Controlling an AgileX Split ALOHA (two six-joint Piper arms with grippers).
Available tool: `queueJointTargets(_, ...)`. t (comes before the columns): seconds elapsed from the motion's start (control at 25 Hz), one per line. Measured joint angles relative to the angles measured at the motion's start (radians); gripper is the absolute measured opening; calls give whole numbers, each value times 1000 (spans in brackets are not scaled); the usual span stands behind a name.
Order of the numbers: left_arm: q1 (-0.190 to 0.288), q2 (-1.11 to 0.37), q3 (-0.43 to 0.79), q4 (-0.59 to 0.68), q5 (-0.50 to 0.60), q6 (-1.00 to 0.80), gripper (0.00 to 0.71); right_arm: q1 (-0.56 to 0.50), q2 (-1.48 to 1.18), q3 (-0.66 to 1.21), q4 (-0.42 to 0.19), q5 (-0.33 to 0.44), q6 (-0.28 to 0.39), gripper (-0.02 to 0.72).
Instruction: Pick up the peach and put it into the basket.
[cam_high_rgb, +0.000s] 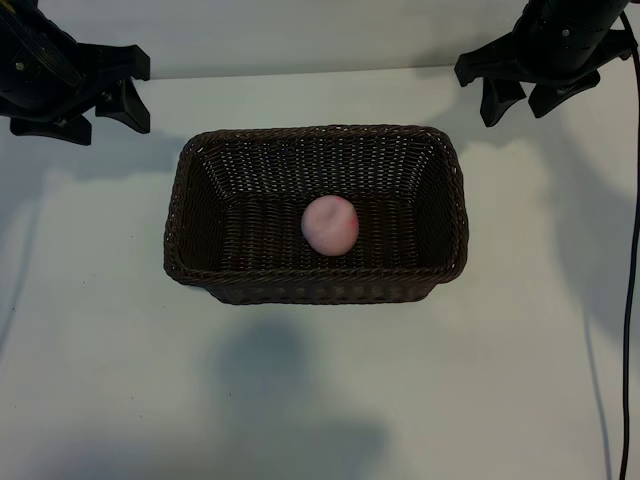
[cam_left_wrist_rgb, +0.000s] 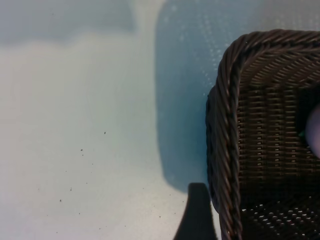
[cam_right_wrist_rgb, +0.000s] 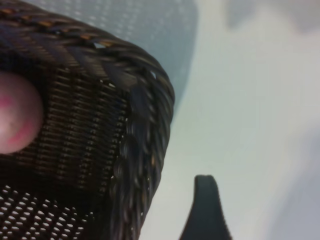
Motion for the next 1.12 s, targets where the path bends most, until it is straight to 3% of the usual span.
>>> queueJointTargets(1.12,0,0,0,0,0,3,596,0,0,0,-3,17,0,528)
